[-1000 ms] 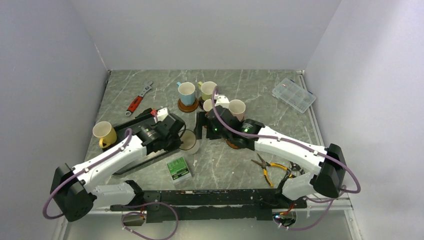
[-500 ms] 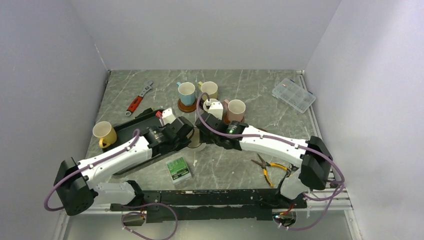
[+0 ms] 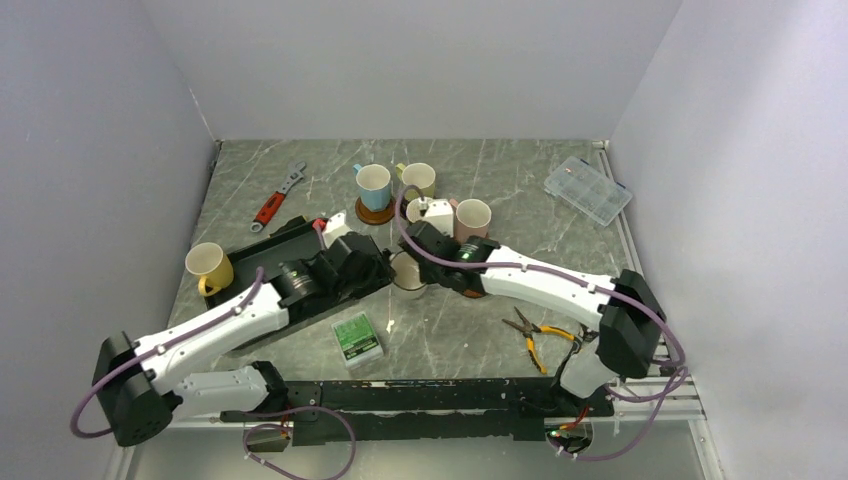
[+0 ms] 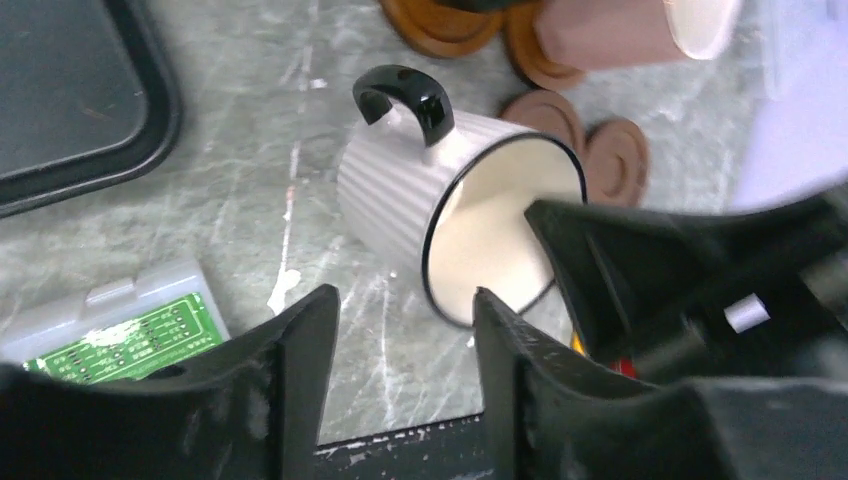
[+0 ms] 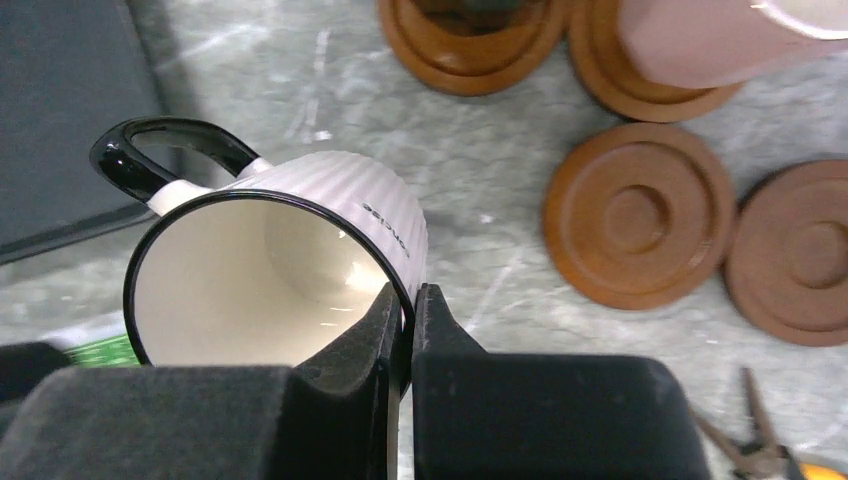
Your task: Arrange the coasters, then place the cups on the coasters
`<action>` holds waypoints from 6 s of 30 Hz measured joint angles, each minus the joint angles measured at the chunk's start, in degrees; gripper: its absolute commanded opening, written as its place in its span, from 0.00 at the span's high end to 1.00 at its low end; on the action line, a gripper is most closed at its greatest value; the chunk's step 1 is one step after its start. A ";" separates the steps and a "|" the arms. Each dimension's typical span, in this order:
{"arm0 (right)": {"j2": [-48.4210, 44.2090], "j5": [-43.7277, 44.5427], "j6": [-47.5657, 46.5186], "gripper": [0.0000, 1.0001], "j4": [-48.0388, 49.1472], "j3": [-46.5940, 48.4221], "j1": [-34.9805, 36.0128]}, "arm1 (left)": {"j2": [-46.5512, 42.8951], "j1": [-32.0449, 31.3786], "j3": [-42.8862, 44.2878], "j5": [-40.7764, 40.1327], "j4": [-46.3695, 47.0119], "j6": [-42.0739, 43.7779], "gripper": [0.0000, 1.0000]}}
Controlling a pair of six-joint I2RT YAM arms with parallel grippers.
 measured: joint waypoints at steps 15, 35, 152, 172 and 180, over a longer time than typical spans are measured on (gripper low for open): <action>-16.06 -17.18 -26.03 1.00 1.90 -11.80 -21.73 | -1.11 12.46 3.98 21.49 0.33 21.68 0.22; -12.15 -22.64 -35.08 1.00 4.09 -14.32 -30.75 | -5.49 31.23 4.04 32.52 -7.65 36.85 0.22; -4.07 -15.91 -11.30 0.26 7.78 2.47 -3.63 | 18.71 9.27 21.57 13.51 -18.49 32.68 0.97; 1.81 -7.50 -9.73 1.00 3.78 2.43 -2.51 | 18.38 9.09 21.66 15.93 -14.53 31.28 0.75; 0.13 -4.39 -9.64 1.00 -3.67 6.32 -2.73 | 12.28 9.11 21.90 15.26 -12.96 33.66 0.16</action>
